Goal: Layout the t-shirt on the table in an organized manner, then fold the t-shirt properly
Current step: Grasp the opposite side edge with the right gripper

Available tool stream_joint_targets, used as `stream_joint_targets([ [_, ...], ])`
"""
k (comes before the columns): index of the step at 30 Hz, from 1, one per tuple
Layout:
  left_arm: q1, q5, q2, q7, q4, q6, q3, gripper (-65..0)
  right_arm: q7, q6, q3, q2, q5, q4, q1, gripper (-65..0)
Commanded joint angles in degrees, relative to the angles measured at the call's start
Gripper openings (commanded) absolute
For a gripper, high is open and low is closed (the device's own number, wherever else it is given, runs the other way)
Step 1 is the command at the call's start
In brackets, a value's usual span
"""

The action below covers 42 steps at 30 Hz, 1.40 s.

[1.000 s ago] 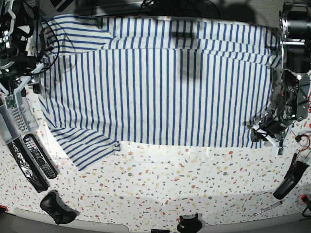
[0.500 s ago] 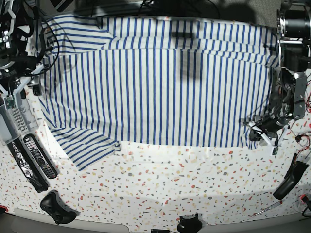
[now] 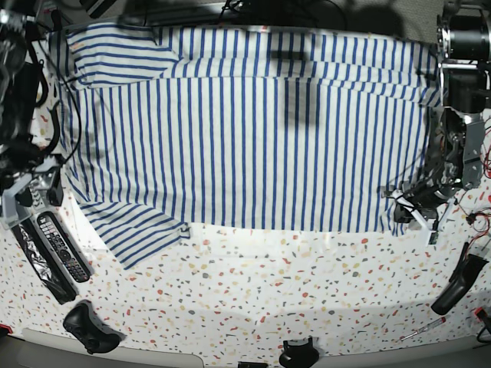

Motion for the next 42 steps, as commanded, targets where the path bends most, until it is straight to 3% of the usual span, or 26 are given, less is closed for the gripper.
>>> stream_joint_targets([
  [1,-1.25,-0.11,-0.48,-0.26,0.83,0.0,-0.22,-65.0,0.83,0.17,-0.5,1.18,0.68,-1.18,2.91,-27.1],
  [12,-1.18,-0.09,0.31,0.02,0.83,0.0,-0.22,-65.0,-3.37,0.13,-21.55,1.18,-10.71,-31.67,30.14,-27.1],
  [17,-1.14,-0.09,0.31,-0.02,0.83,0.0,-0.22,-65.0,-2.99,0.17,-26.95,1.18,-13.86,-46.97,40.96,-27.1],
  [22,-1.11,-0.09,0.31,-0.04,0.83,0.0,-0.22,-65.0,-1.9,5.29,-27.45,1.03,-14.01,-63.32,49.48,-27.1],
  [27,-1.11,-0.09,0.31,-0.07,0.83,0.0,-0.22,-65.0,1.03,5.64,-27.45,1.03,-17.03,-74.18,52.98,-27.2],
  [31,-1.11,-0.09,0.31,-0.26,0.83,0.0,-0.22,-65.0,0.09,8.46,-27.45,0.98,-16.04,-75.54,52.59,-27.3],
  [42,-1.09,-0.07,0.31,-0.24,0.83,0.0,-0.22,-65.0,-2.62,9.2,-27.45,-0.68,-15.13,-75.54,51.87,-27.3],
])
